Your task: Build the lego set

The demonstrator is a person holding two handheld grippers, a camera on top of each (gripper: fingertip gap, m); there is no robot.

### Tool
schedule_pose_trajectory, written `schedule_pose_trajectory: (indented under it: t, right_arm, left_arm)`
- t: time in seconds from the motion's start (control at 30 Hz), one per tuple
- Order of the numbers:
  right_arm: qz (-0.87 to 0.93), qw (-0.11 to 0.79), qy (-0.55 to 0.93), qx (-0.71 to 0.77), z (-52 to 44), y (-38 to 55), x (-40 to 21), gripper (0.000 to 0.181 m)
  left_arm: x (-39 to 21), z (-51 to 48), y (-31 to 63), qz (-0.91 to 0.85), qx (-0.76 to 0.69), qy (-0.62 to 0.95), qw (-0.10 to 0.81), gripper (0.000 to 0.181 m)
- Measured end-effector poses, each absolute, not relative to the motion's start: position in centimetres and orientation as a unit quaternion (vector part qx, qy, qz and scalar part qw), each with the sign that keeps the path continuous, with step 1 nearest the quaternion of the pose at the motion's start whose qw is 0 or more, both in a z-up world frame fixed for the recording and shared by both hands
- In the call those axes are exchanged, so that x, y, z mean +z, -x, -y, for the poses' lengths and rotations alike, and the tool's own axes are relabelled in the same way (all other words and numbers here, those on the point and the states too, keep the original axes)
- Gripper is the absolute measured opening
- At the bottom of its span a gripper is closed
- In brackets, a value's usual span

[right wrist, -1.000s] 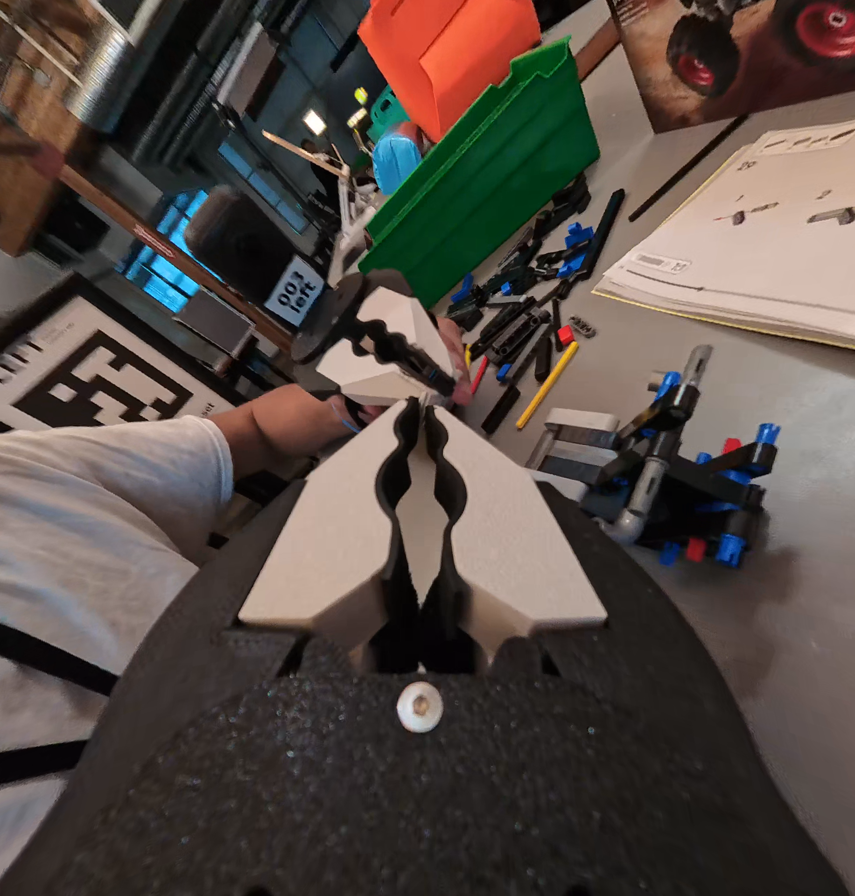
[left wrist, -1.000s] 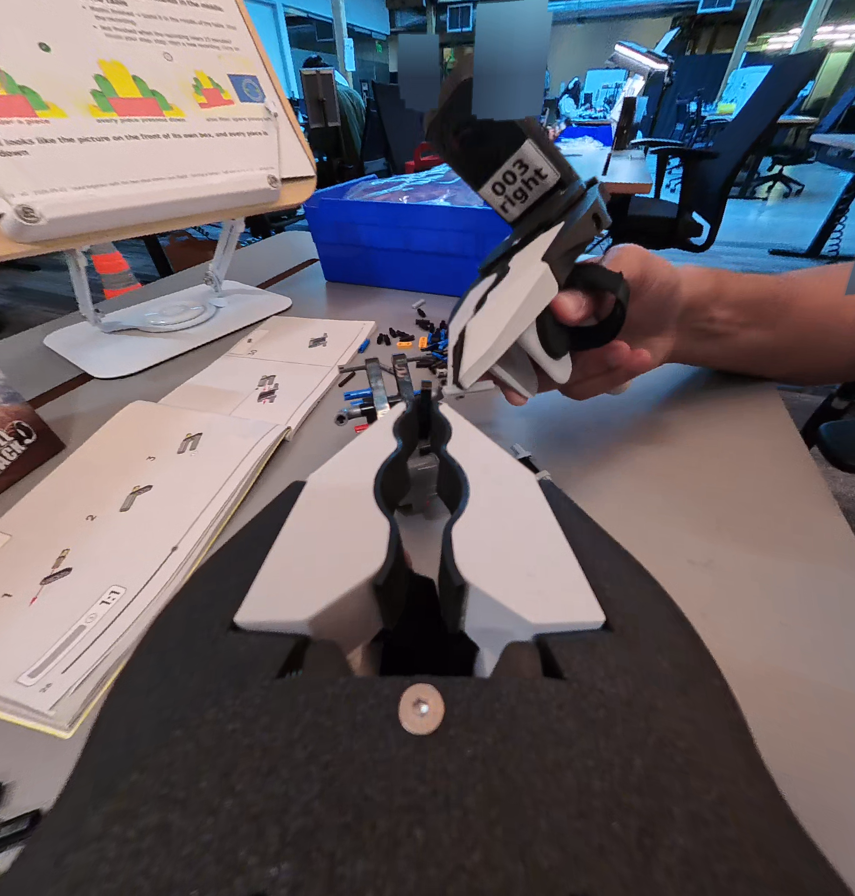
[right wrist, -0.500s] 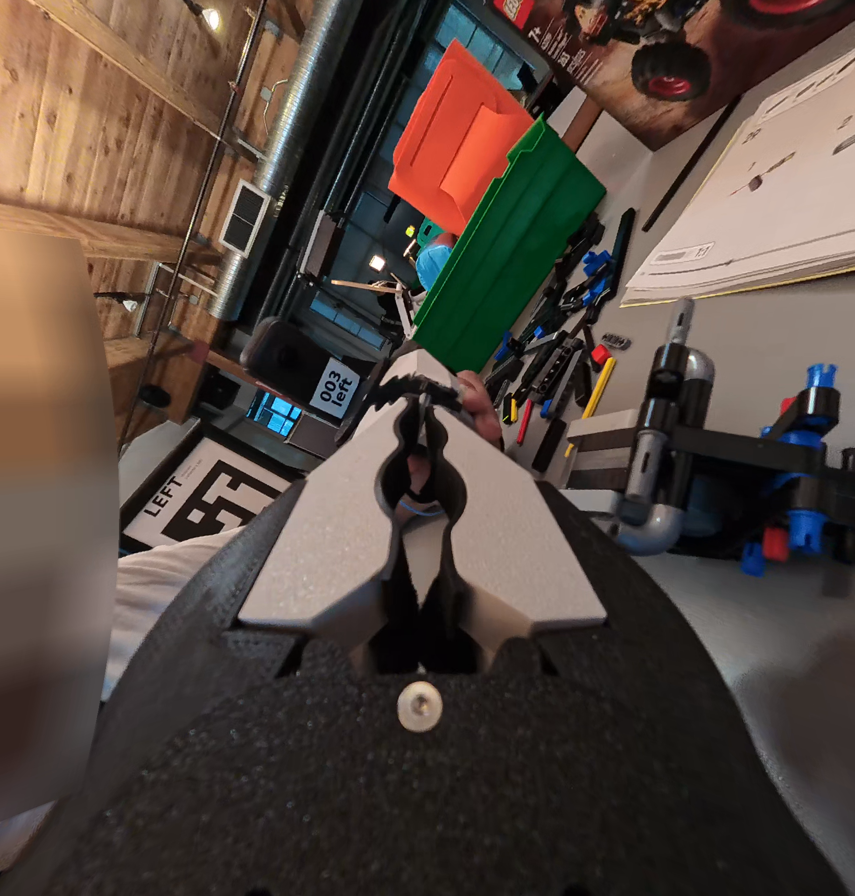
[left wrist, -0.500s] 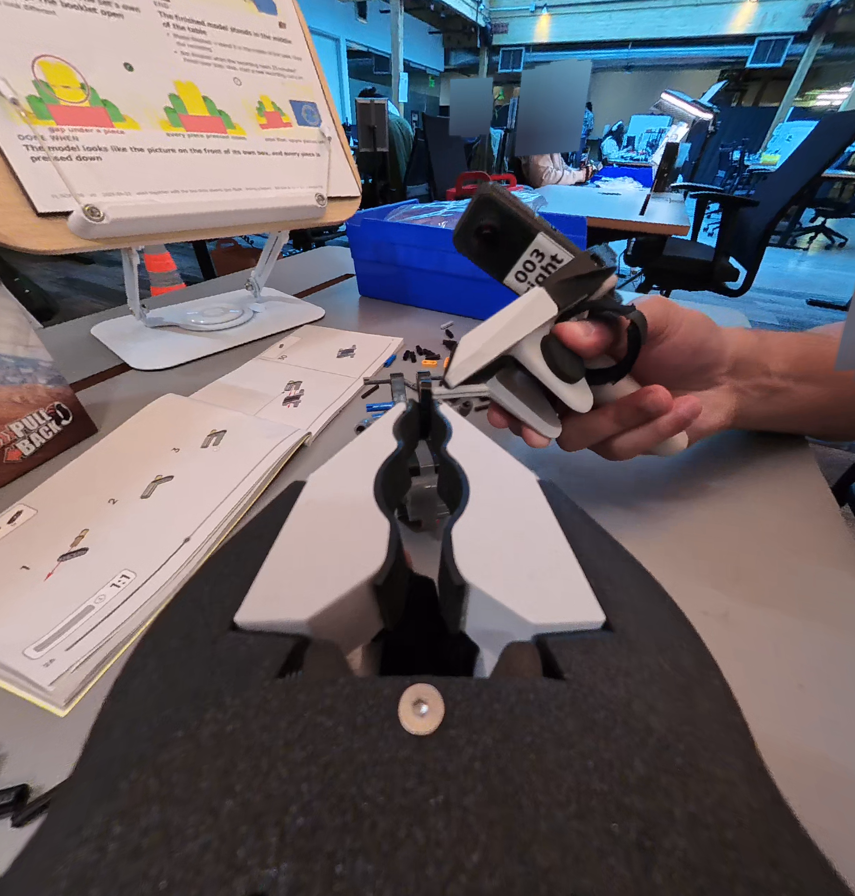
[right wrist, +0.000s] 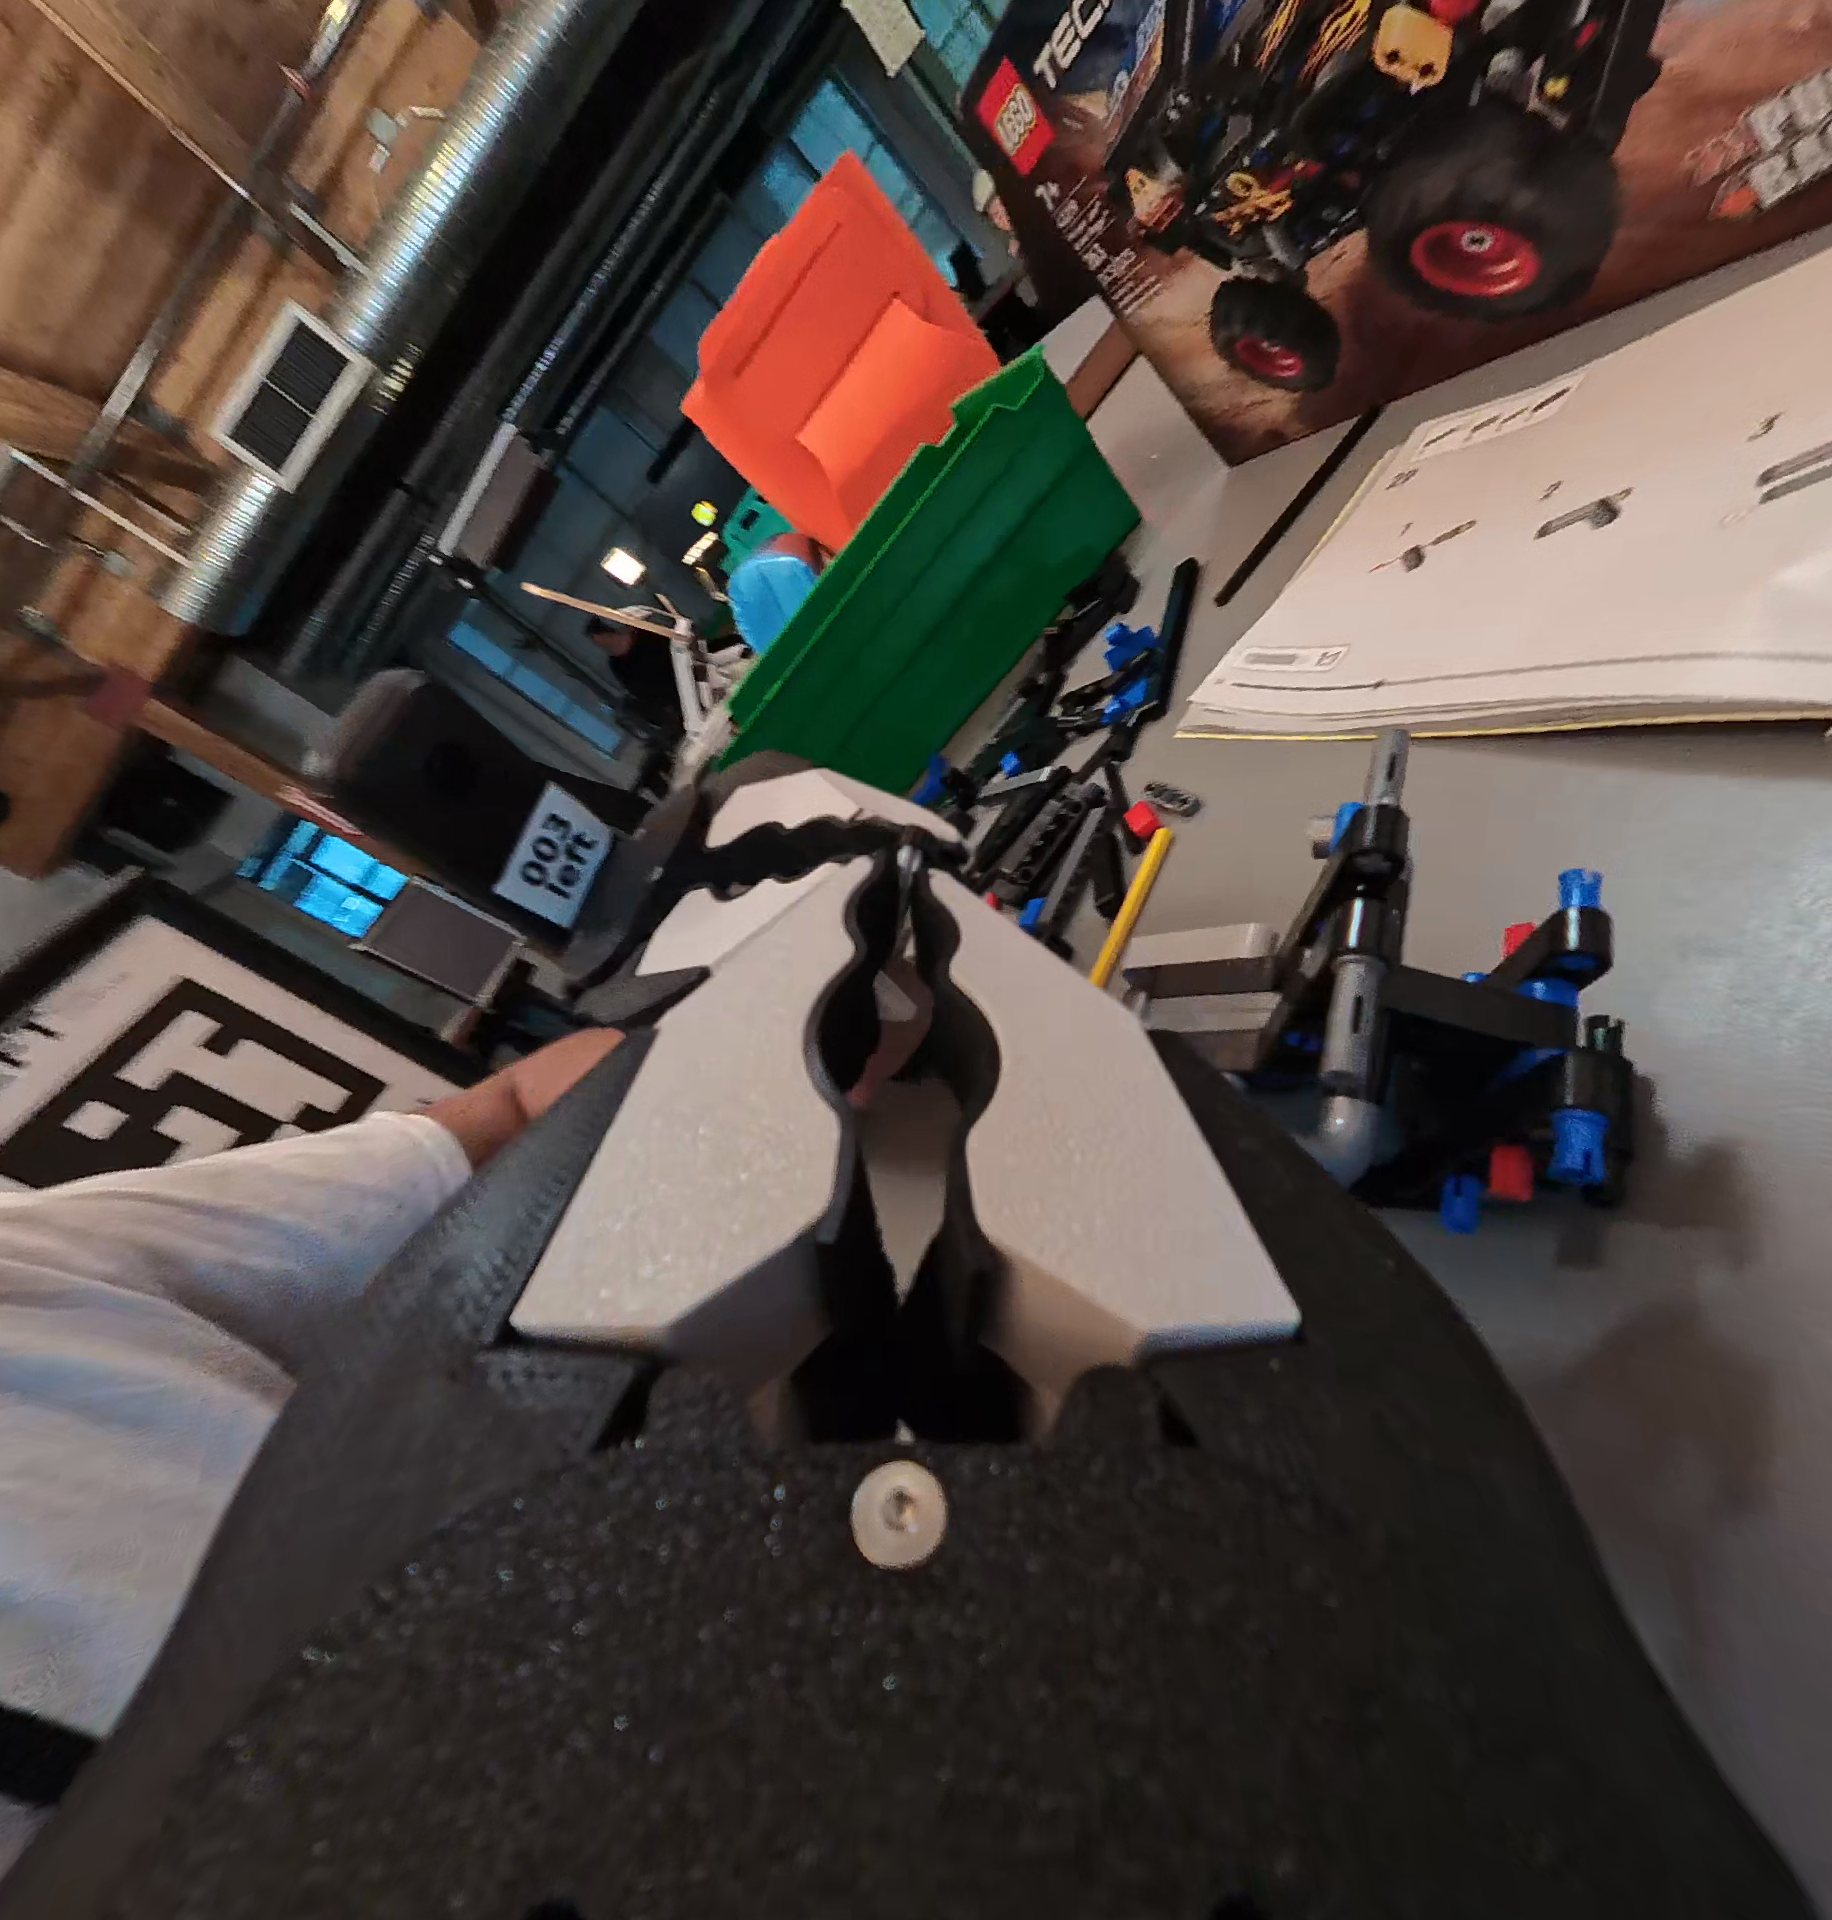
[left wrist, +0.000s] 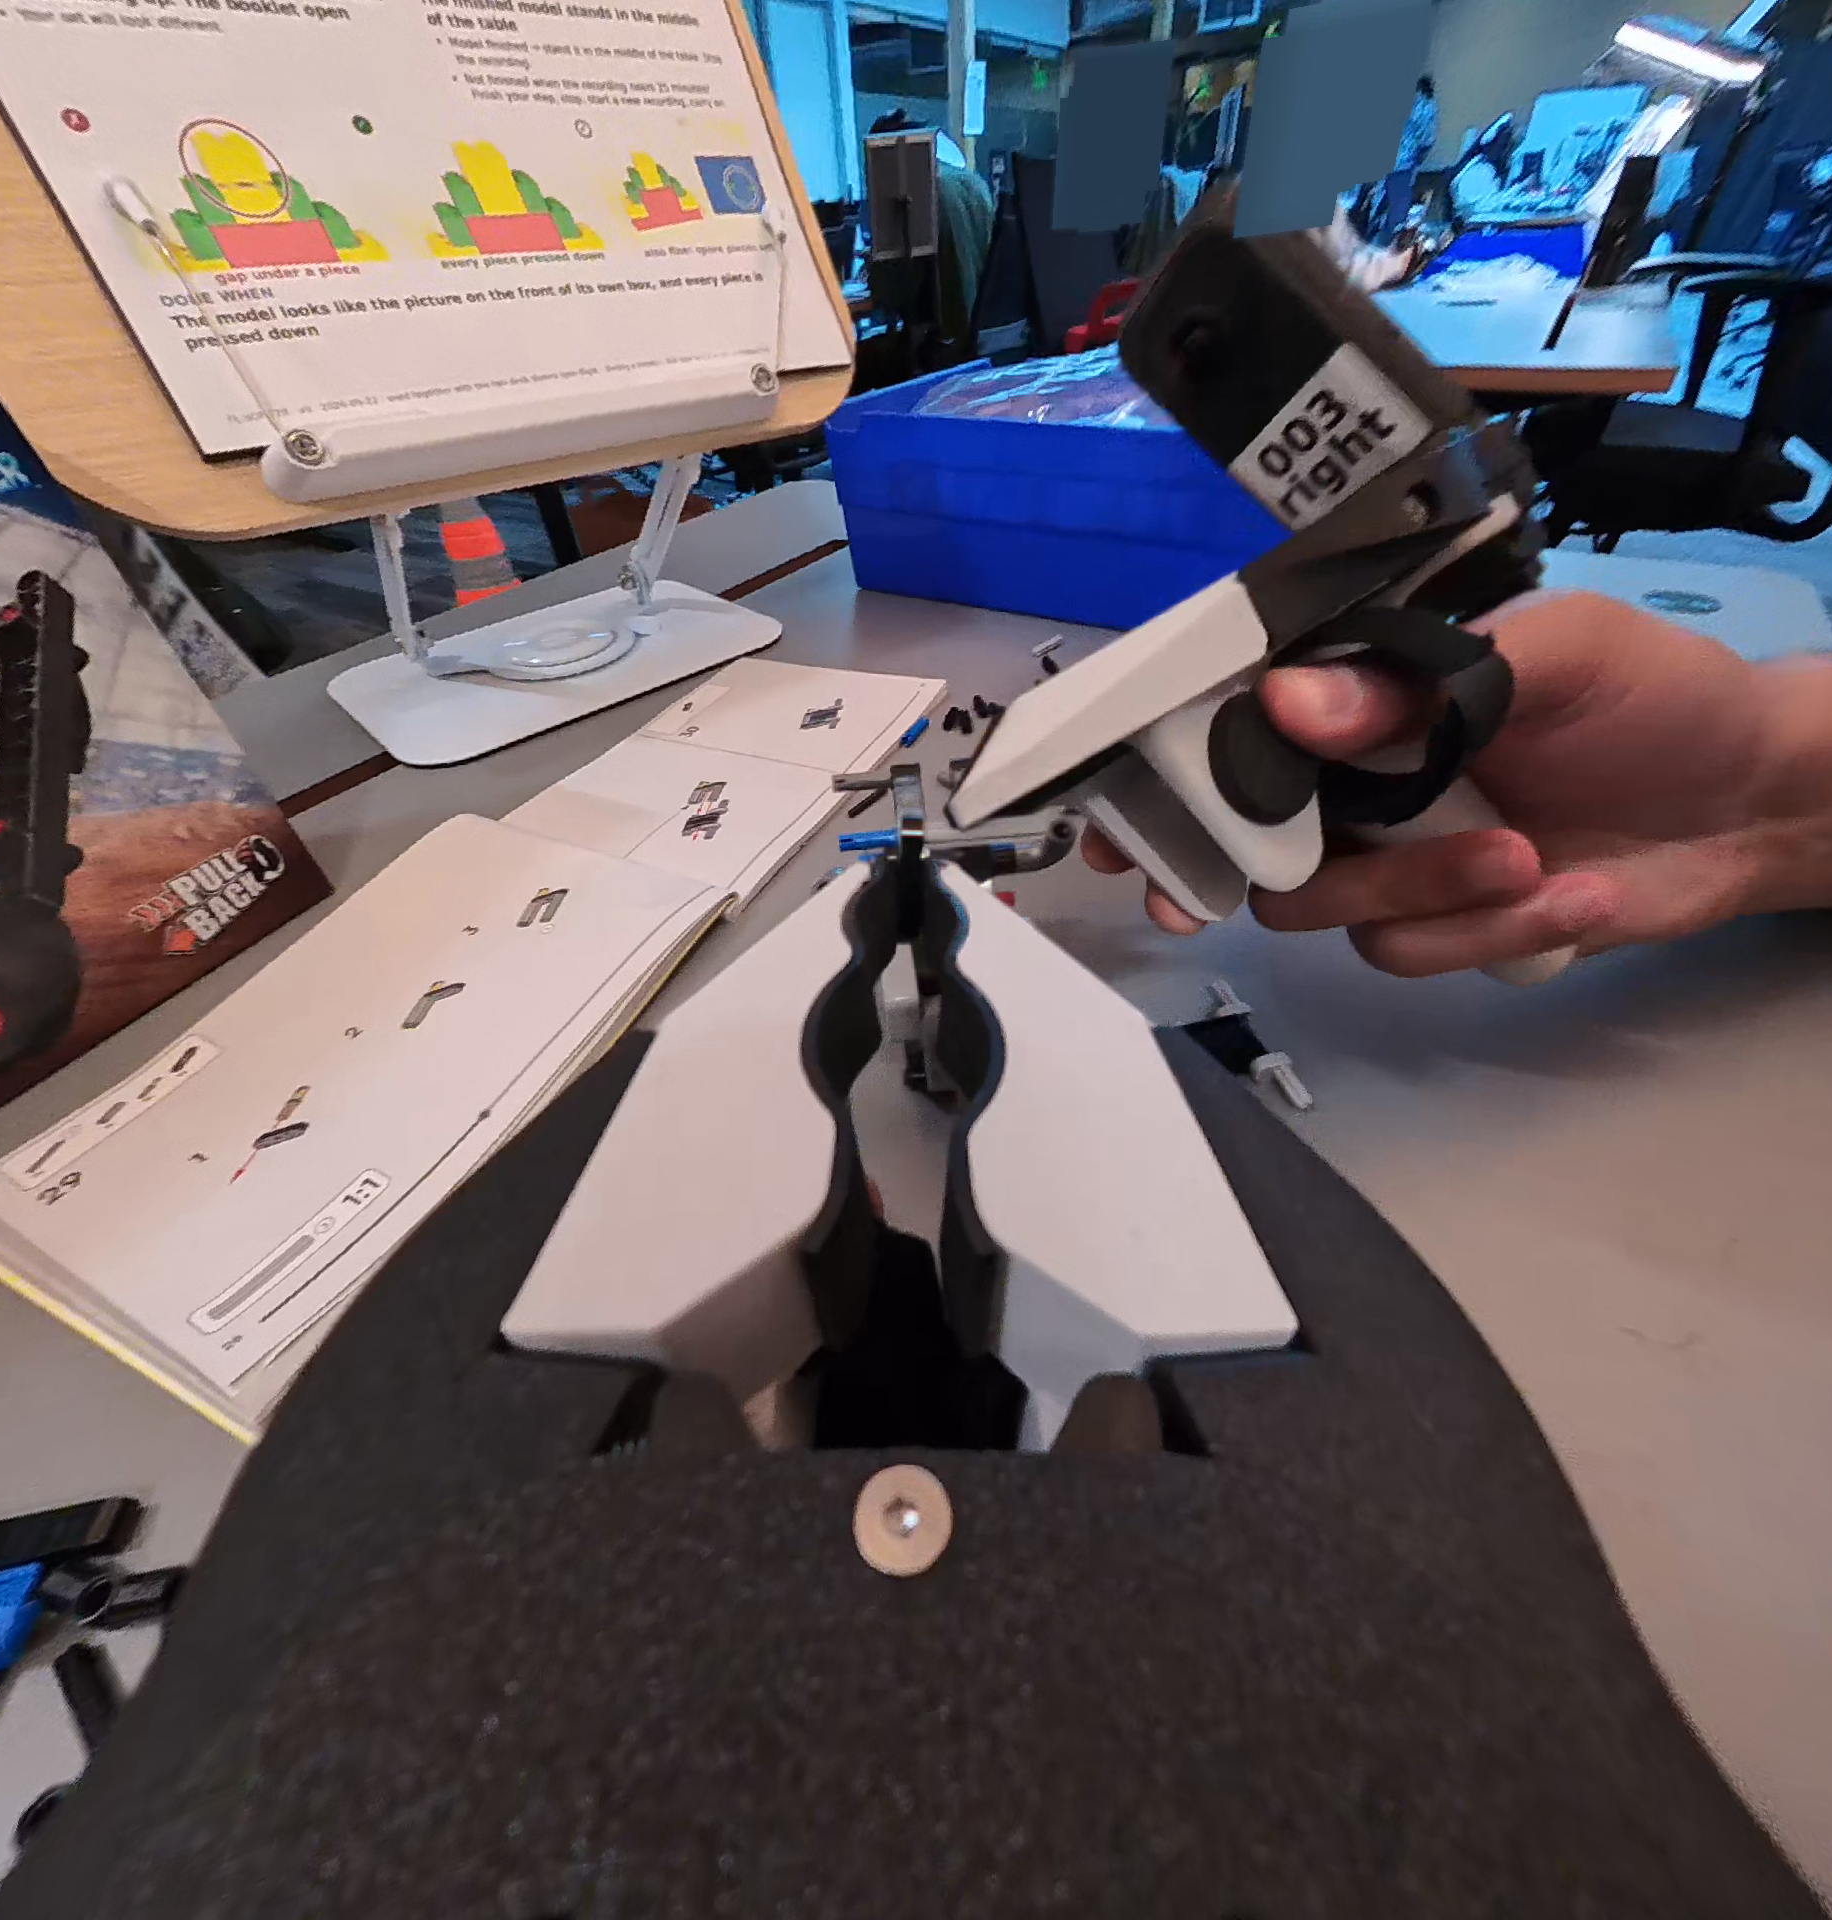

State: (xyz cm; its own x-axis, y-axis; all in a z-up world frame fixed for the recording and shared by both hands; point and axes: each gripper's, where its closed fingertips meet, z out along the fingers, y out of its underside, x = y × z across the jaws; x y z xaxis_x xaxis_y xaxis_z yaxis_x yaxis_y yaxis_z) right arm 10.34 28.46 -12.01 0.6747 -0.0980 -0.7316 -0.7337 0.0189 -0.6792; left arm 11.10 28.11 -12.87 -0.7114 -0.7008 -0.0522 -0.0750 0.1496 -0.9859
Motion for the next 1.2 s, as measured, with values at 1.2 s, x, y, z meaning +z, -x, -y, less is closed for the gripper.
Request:
schedule_pose_trajectory:
  t: [1.2]
  right_arm:
    - [-0.257, 0.624, 0.732, 0.098, -28.77, -9.85, -12.61, 0.002]
  left_arm:
    - [-13.5, -28.12, -10.62, -0.751, -0.511, 0.232, 0.348, 0.001]
